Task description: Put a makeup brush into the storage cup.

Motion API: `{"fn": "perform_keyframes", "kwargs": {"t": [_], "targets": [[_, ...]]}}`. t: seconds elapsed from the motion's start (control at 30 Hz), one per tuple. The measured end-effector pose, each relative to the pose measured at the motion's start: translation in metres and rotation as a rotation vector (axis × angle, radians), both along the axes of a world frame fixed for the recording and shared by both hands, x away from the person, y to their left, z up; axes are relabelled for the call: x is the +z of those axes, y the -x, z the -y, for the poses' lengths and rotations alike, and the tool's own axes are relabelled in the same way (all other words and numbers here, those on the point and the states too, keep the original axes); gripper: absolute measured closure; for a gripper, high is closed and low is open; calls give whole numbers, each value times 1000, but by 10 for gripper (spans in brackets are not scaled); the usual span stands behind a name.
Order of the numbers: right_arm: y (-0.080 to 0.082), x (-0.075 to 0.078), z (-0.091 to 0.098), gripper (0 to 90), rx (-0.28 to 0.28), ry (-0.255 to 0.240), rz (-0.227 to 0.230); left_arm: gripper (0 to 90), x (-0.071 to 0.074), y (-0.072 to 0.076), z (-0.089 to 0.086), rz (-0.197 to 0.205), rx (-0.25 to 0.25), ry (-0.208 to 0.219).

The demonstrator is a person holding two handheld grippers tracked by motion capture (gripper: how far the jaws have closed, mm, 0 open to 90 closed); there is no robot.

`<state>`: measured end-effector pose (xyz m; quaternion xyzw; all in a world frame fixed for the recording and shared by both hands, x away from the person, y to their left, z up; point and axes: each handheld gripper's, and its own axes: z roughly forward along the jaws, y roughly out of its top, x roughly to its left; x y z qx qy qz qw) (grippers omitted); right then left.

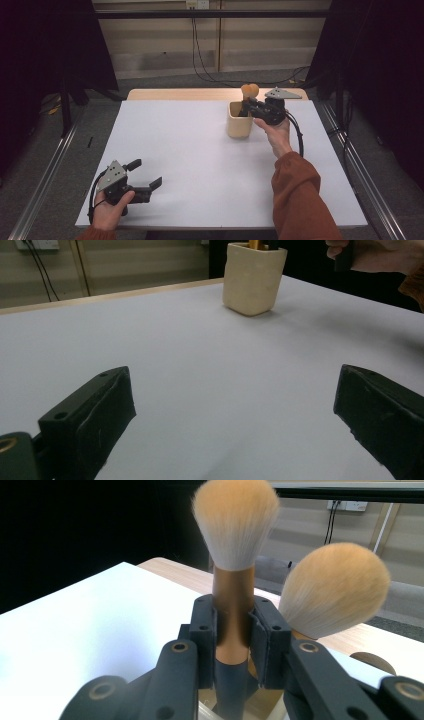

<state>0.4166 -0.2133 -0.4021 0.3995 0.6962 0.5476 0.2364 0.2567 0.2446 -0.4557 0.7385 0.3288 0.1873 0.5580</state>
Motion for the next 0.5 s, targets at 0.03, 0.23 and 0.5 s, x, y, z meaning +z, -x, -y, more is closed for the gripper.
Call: {"fn": "perform_keyframes", "kwargs": {"t": [0.03, 0.23, 0.5], "targets": [[0, 0, 0, 740, -1, -1, -3, 27, 0, 0, 0, -1, -1, 0], [2, -5, 0, 739, -1, 2, -16, 27, 0, 0, 0, 0, -2, -5], [0, -14, -2, 735, -13, 8, -42, 27, 0, -2, 2, -2, -4, -6]]}}
